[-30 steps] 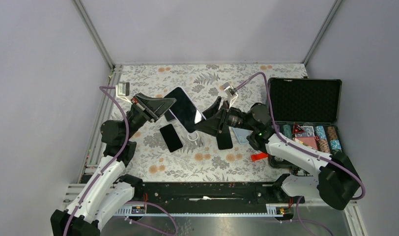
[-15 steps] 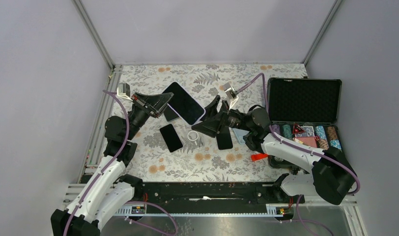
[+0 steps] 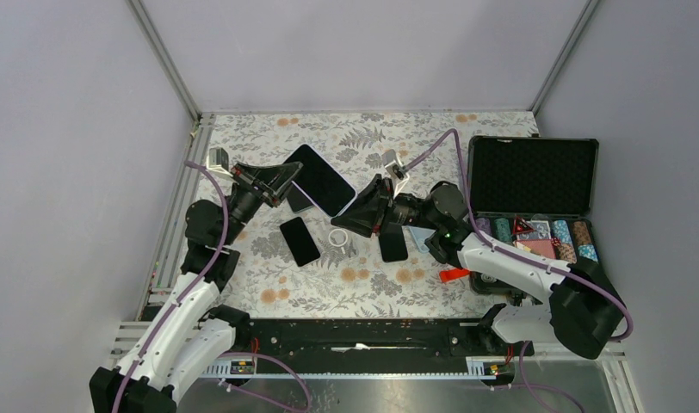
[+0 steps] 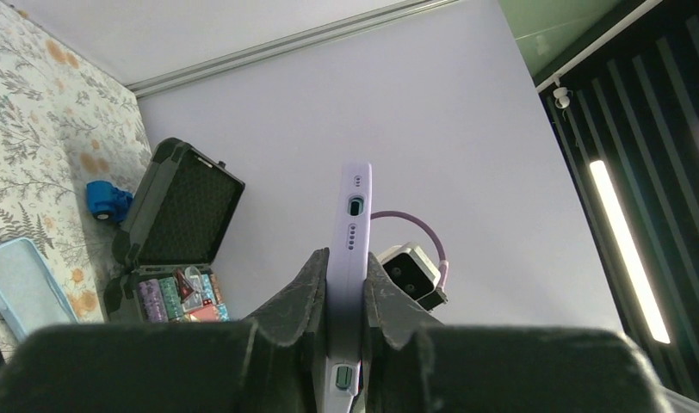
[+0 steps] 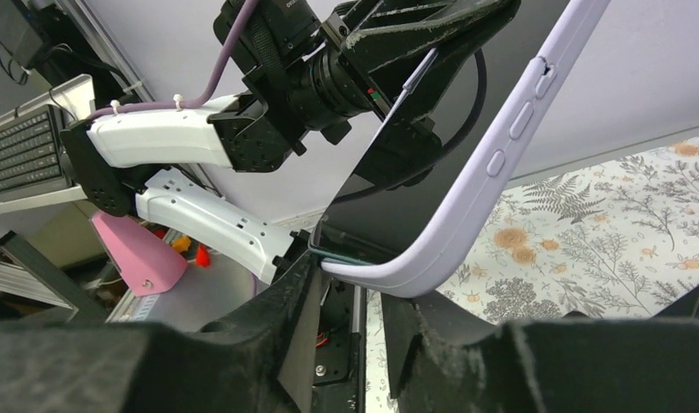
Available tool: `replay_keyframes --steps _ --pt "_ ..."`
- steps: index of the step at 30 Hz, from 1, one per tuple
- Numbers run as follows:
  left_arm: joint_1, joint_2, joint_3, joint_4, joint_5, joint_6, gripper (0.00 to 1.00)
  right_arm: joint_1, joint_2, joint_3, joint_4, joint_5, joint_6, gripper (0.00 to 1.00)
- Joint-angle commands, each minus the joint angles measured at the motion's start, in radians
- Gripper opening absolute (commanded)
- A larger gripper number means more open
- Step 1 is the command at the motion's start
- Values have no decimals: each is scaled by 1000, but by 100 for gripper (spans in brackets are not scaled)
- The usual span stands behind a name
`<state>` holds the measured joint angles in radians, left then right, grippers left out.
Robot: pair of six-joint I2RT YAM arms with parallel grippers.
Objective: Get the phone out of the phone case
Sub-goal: Remove the phone case from the phone.
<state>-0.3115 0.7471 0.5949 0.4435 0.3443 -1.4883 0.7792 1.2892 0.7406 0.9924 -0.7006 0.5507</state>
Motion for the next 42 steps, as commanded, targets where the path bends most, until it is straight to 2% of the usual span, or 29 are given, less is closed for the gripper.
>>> replay_keyframes --steps 1,8,12,17,21,25,28,30,32,35,38,42 --pt "-6 -28 15 126 22 -103 0 3 -20 40 -69 65 -133 33" --pt "-6 -12 0 187 51 -151 0 1 -11 35 -106 142 -169 25" --pt "-6 -15 -22 236 55 -173 0 -12 -1 36 -76 196 -47 35" --pt "-6 -4 -35 312 76 -204 0 -59 0 25 -39 250 123 40" --pt "-6 -20 -35 329 73 -200 0 -74 -9 13 -54 305 193 32" --pt "-6 -33 -30 366 91 -189 0 -109 7 -7 35 314 332 22" --pt "-7 -29 -30 404 115 -179 0 -124 29 9 75 291 425 19" --pt "-6 -27 -26 419 135 -165 0 -127 33 25 64 282 454 24" --pt "-6 -28 -26 422 145 -148 0 -128 21 37 23 290 459 36" --pt "-6 -29 -19 428 165 -125 0 -130 -12 56 -80 330 424 40" --pt "-8 -31 -17 452 183 -119 0 -130 -30 63 -133 372 424 32" --pt "-8 -38 -15 466 204 -111 0 -132 -15 66 -107 386 478 9"
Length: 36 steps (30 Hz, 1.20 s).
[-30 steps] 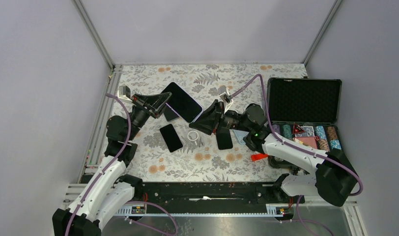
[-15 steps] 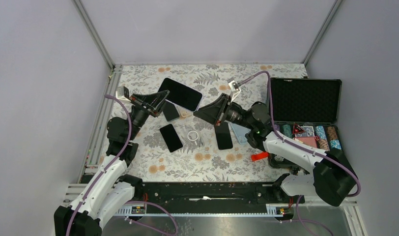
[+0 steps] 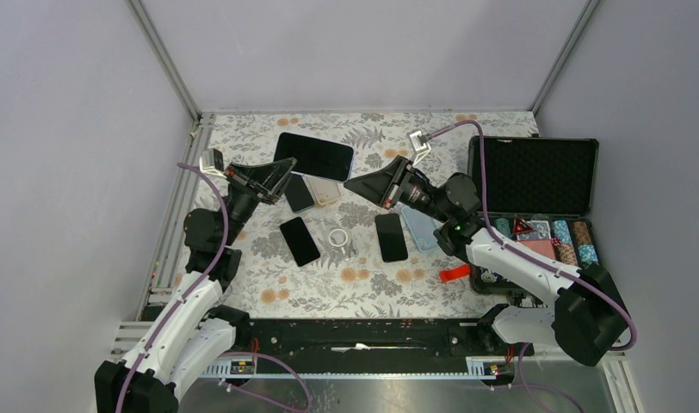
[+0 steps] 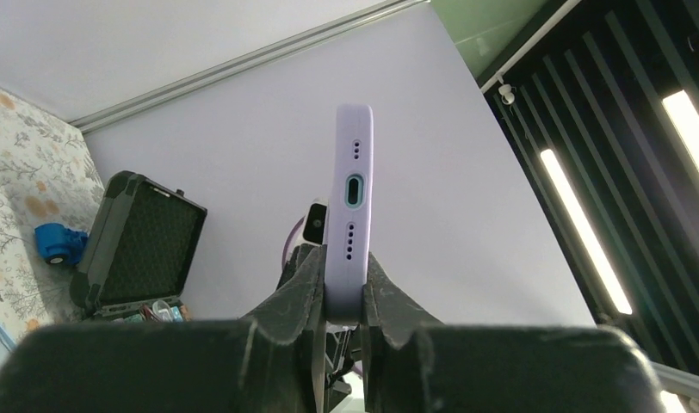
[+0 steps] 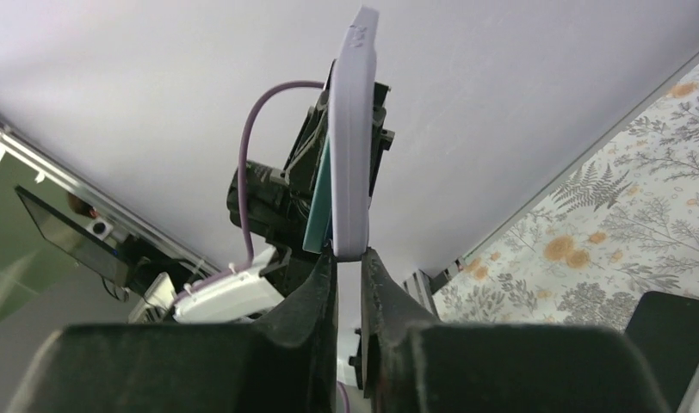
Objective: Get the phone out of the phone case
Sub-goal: Remove the phone case from the phone.
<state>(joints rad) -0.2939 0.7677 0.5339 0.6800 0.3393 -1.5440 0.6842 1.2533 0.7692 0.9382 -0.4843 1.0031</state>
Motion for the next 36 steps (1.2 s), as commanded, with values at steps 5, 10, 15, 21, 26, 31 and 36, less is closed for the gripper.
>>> replay_keyframes --steps 5,10,15,21,26,31,36 --pt "-25 -64 47 263 227 -69 0 -37 62 45 -33 174 90 0" --pt "-26 -67 44 272 244 -53 0 -37 66 54 -52 204 116 25" --pt "-30 -65 29 323 288 -19 0 -38 78 78 -43 213 141 35" --pt "-36 -68 -6 318 327 16 0 -38 110 107 66 115 99 36" --pt "-44 -65 -21 290 362 52 0 -37 110 148 64 -12 -9 41" --pt "-54 -52 -32 290 391 79 0 -35 120 178 74 -88 -52 42" --pt "-61 -31 -39 290 396 103 0 -33 145 170 220 -115 -19 18"
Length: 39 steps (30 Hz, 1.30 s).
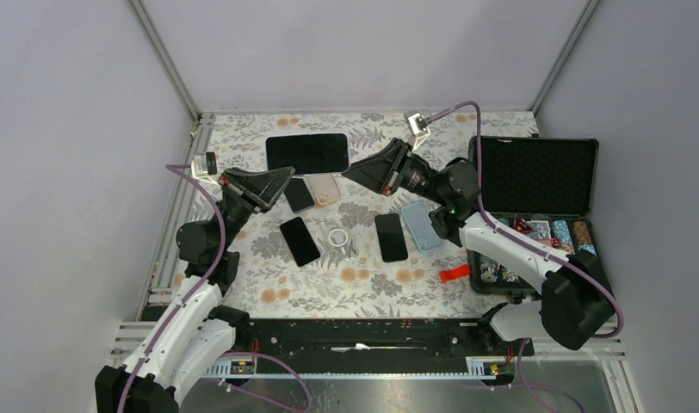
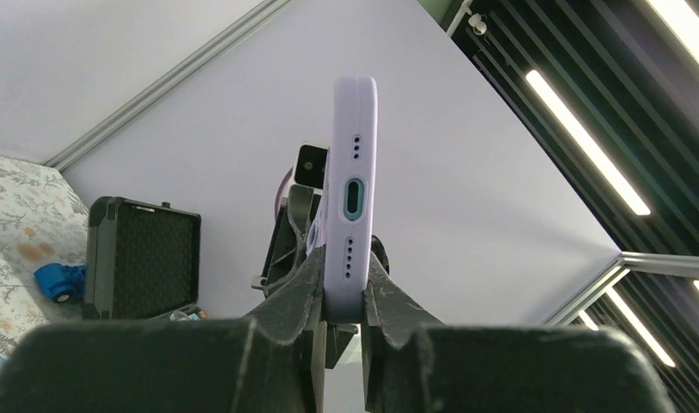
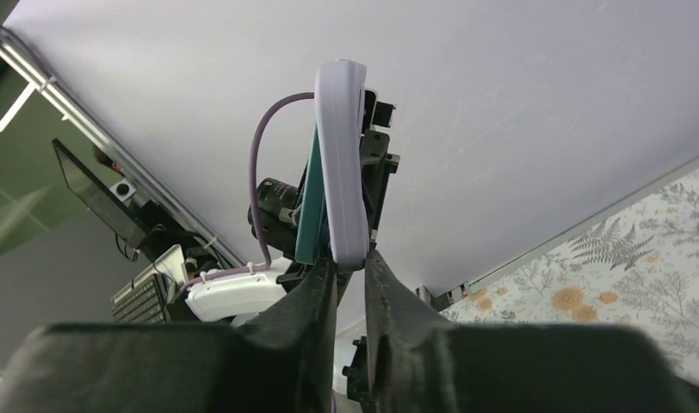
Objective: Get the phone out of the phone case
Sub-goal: Remove the phone case from the phone.
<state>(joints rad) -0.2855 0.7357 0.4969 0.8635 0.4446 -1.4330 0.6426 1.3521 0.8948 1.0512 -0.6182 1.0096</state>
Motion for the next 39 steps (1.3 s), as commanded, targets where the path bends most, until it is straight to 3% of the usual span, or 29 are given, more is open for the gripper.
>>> replay_keyframes --steps 1,3,8,14,18,22,28,30,32,35,39 --pt "-70 7 -4 108 291 -6 0 9 54 39 156 25 -1 11" --pt "-70 20 -9 110 288 -2 0 9 72 24 242 44 42 0" --pt "-70 38 -4 88 285 29 0 10 86 8 276 73 76 0" --pt "-70 10 36 -72 222 204 2 10 -17 -48 26 180 57 0" --pt "-70 -11 56 -134 171 312 23 10 -83 -88 -128 232 44 0" --pt "-70 -4 46 -114 140 333 40 11 -92 -120 -125 224 76 0" --pt "-71 47 -22 58 85 273 44 12 -58 -153 -78 203 156 0" --pt "-70 54 -26 52 82 289 40 11 -56 -158 -74 194 185 0" --pt "-70 58 -28 42 84 298 30 10 -63 -154 -101 189 194 0" --pt "-70 57 -21 8 83 310 2 11 -82 -139 -168 182 160 0" --pt "-70 48 -3 -29 108 312 0 11 -90 -130 -201 149 99 0"
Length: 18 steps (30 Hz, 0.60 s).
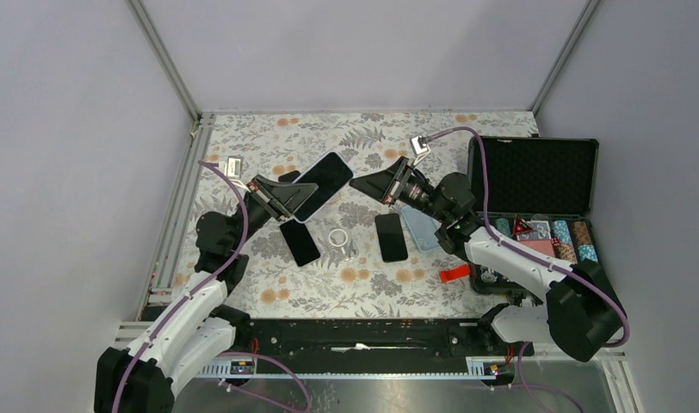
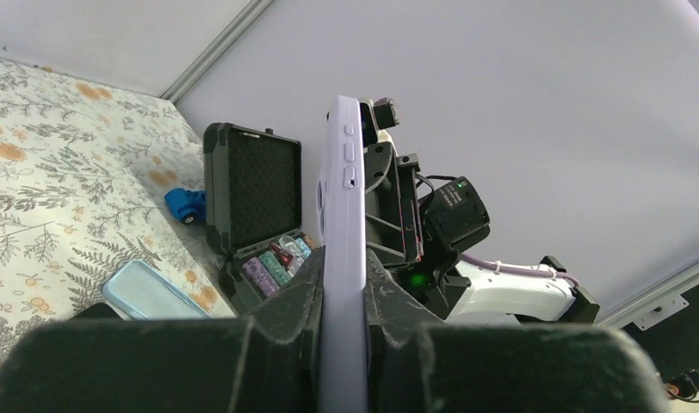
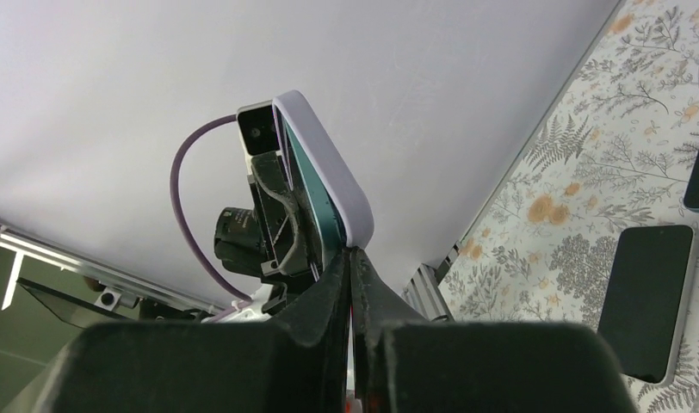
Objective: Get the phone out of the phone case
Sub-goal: Remove the phone case from the phone.
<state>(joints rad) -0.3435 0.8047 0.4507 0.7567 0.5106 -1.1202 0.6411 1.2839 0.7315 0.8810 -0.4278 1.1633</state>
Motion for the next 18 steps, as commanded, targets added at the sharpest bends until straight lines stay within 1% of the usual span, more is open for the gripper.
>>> replay_keyframes --steps 1,2,5,6,10,14,16,17,18 --pt "-12 -22 50 69 56 -7 0 12 -22 37 -35 -62 -71 0" --pt "-13 -22 56 66 76 -19 0 12 -24 47 -54 -86 -98 3" --pt "-12 -15 69 134 167 -74 0 12 -39 77 -165 -115 -194 22" --pt "-12 -10 66 180 191 -107 0 12 -46 82 -199 -109 -216 24" --pt "-12 4 40 362 236 -236 0 9 -59 110 -306 -65 -272 25" --pt "-14 7 35 433 249 -290 0 6 -48 114 -294 -54 -257 25" --pt "-14 -10 38 400 243 -284 0 6 -52 92 -210 -67 -235 26" --pt "-14 -26 42 349 232 -253 0 6 -57 80 -168 -81 -237 28" --pt "-14 -46 50 253 216 -198 0 6 -66 67 -127 -101 -250 30"
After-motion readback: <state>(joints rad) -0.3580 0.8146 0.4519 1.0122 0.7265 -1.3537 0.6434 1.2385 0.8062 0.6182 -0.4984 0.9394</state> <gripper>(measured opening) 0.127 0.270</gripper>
